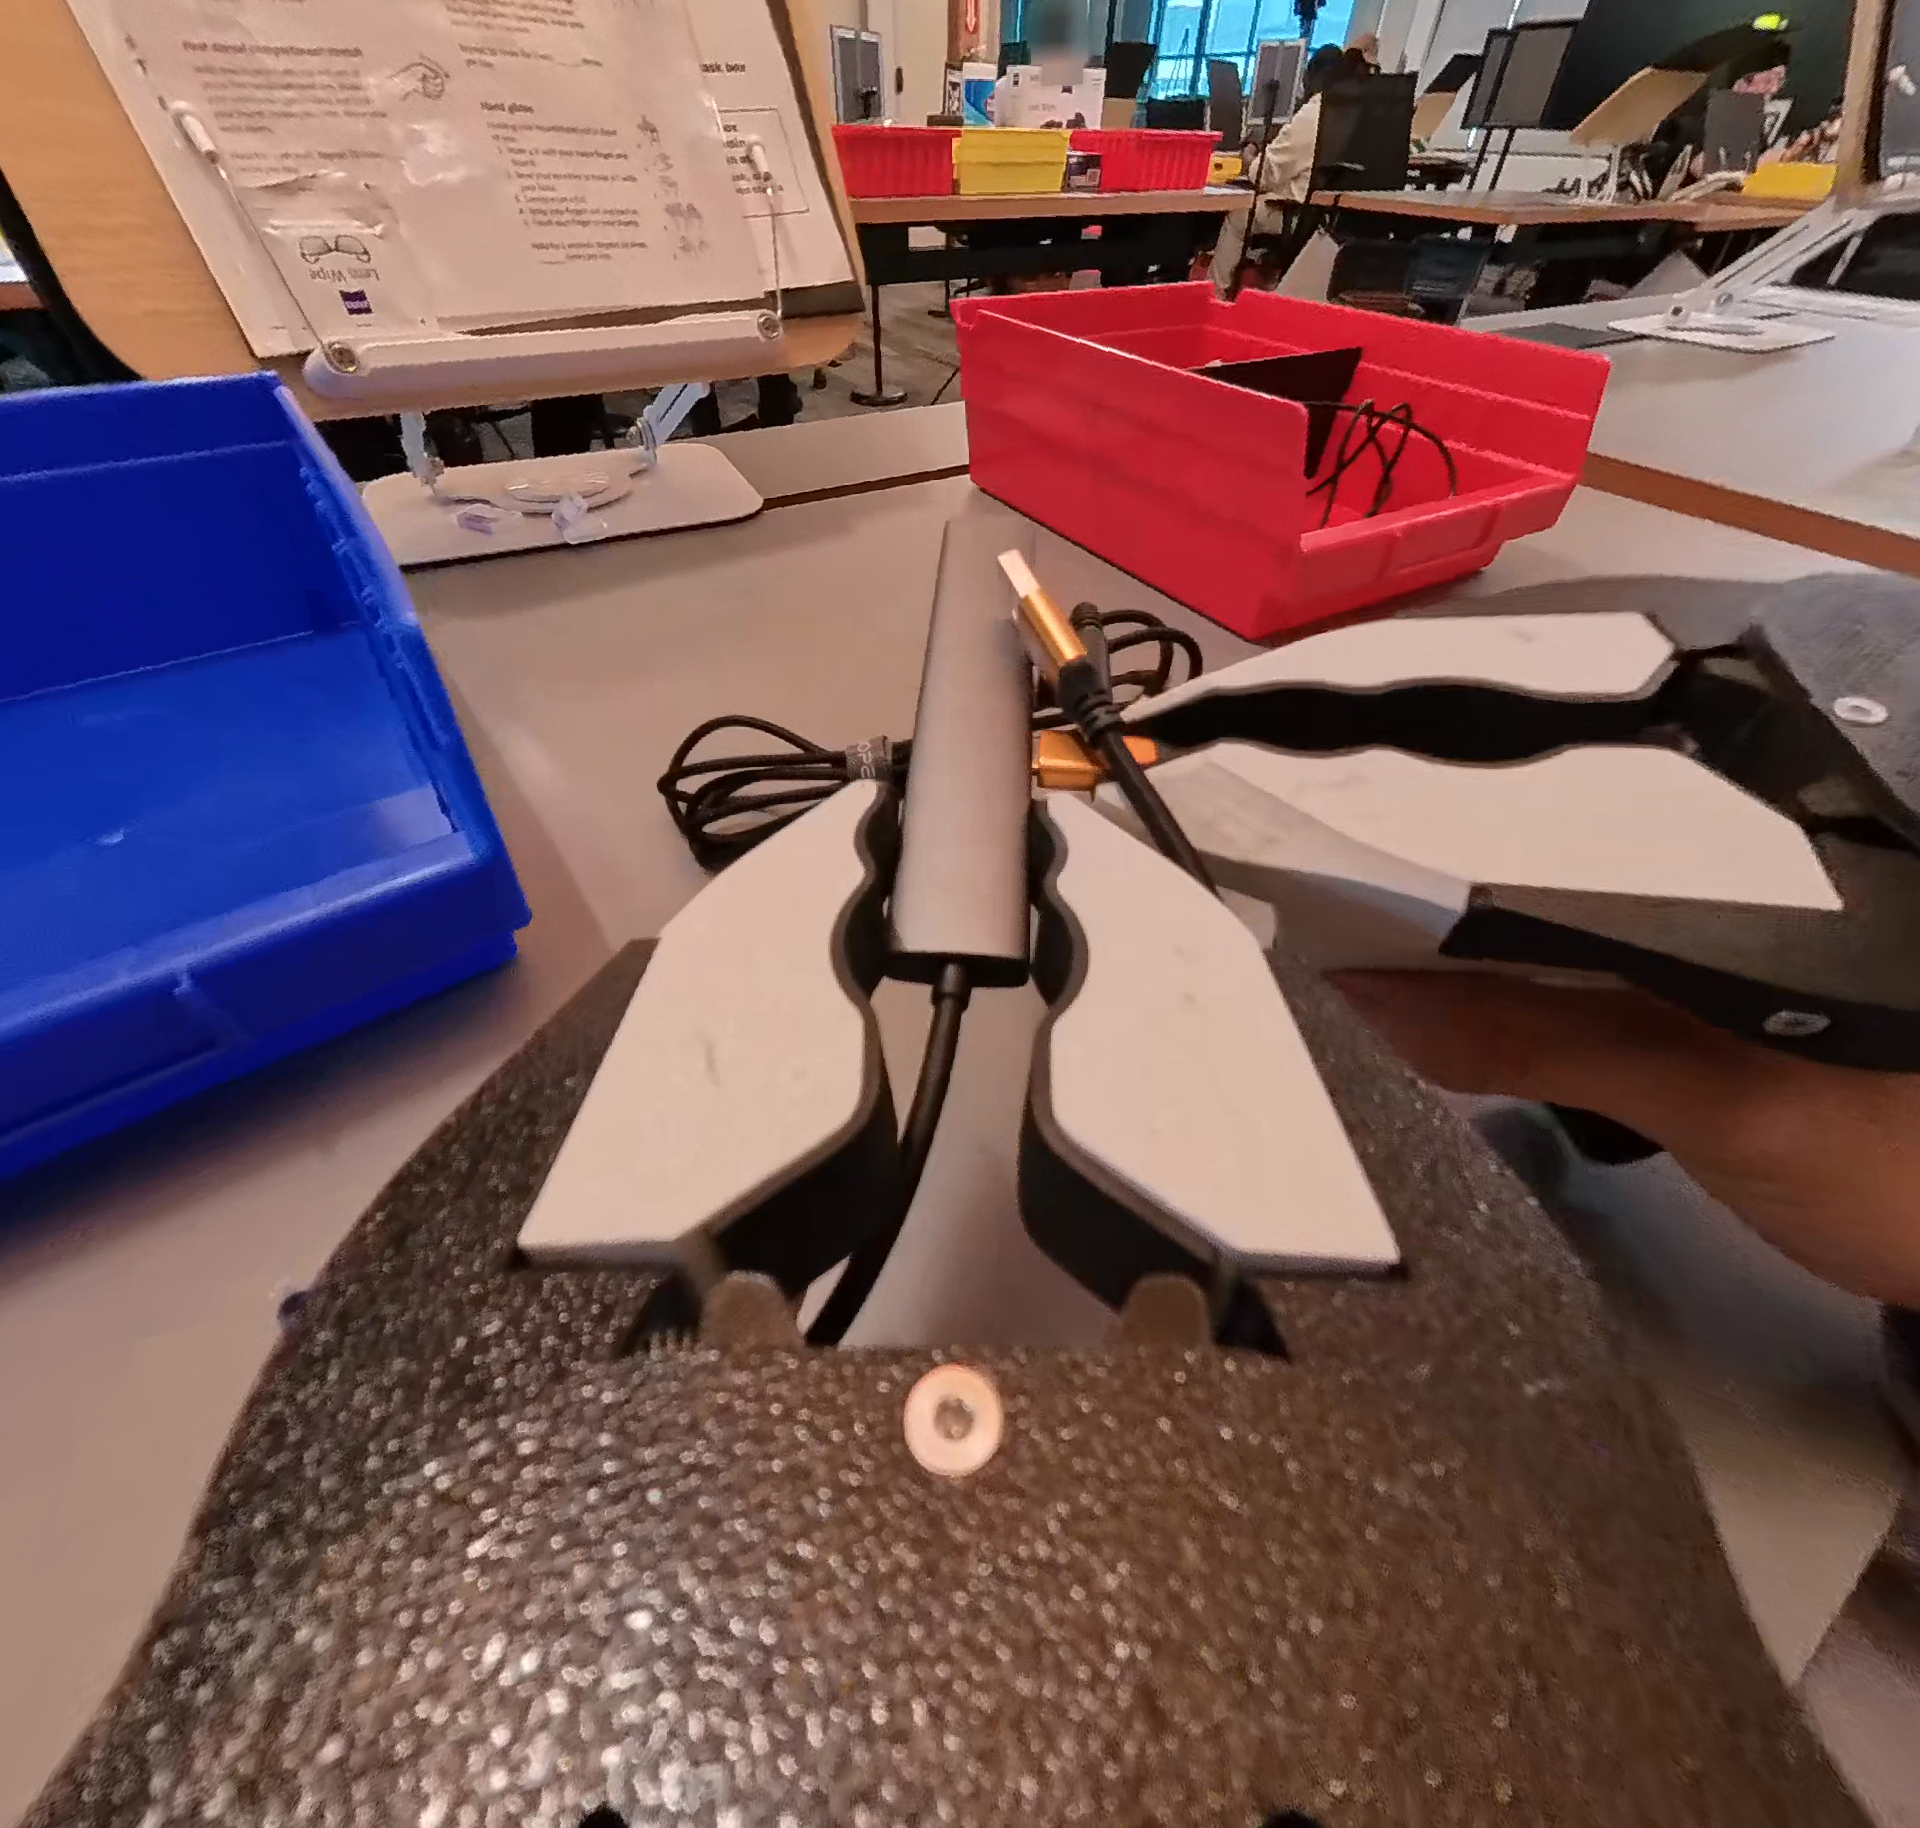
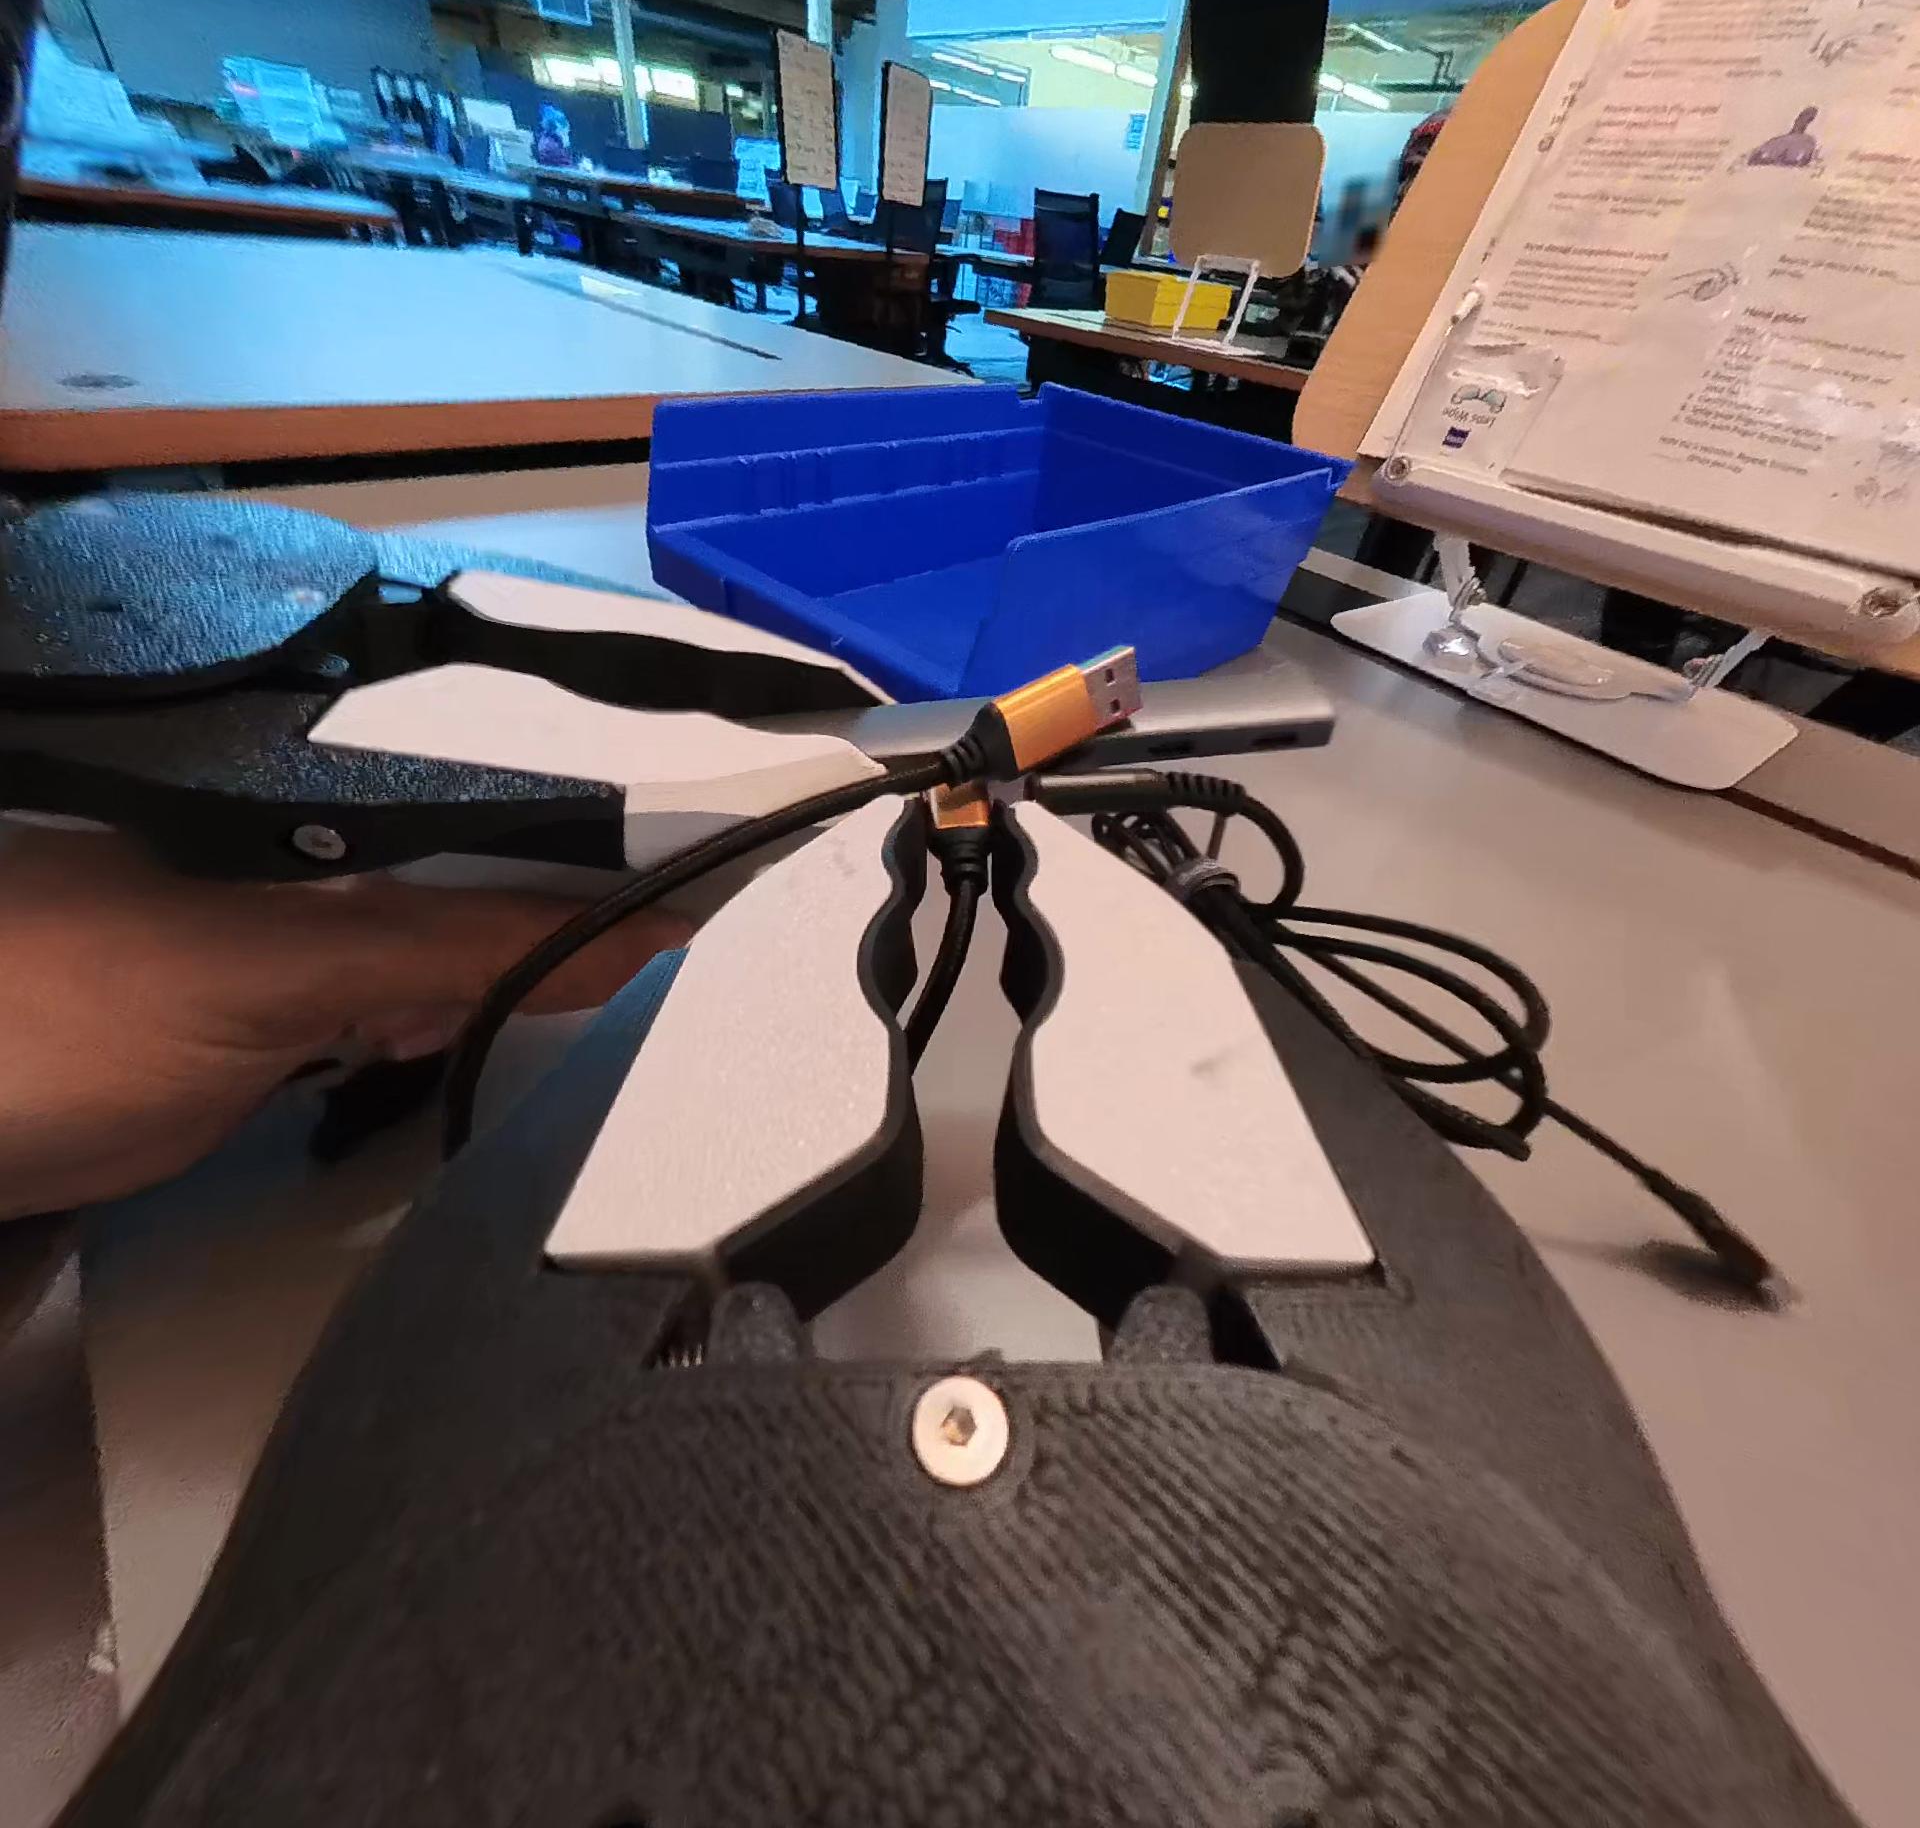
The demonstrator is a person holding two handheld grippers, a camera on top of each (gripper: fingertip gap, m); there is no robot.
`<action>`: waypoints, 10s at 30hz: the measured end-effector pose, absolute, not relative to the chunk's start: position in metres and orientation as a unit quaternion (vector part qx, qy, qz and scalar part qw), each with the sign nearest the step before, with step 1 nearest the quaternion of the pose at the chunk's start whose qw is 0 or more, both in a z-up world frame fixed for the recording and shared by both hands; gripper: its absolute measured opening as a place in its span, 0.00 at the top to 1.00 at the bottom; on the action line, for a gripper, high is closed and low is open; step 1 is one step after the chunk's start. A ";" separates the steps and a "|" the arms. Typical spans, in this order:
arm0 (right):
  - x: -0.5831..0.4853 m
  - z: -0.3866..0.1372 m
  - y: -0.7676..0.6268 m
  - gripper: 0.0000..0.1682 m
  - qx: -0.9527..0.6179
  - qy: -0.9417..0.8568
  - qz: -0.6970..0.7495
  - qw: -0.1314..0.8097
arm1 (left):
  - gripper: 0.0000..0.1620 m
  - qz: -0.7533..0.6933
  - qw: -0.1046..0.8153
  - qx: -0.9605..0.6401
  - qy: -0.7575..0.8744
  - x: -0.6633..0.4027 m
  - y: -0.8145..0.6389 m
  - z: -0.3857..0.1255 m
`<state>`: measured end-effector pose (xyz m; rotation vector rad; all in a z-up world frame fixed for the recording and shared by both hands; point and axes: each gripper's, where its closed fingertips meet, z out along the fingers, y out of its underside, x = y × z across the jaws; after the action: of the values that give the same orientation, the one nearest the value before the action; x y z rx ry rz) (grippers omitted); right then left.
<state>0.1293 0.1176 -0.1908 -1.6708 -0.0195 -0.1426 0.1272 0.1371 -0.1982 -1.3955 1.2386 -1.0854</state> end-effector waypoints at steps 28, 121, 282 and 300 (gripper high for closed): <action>0.119 -0.147 0.046 0.92 -0.749 -0.068 -0.118 0.649 | 0.85 -0.470 0.512 -0.598 0.400 0.100 0.187 -0.145; 0.141 -0.150 0.112 0.83 -0.562 0.320 0.381 0.661 | 0.86 -0.416 0.582 -0.464 0.523 0.122 0.122 -0.154; 0.131 -0.162 0.077 0.93 -0.659 0.220 0.445 0.566 | 0.84 -0.391 0.591 -0.402 0.579 0.122 0.095 -0.156; 0.147 -0.163 0.070 0.95 -0.595 0.273 0.471 0.592 | 0.85 -0.428 0.610 -0.503 0.438 0.092 0.181 -0.121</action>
<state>0.1467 0.0700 -0.1626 -1.3830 0.6339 1.0948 0.0918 0.1808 -0.1210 -1.1617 1.0101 -0.9884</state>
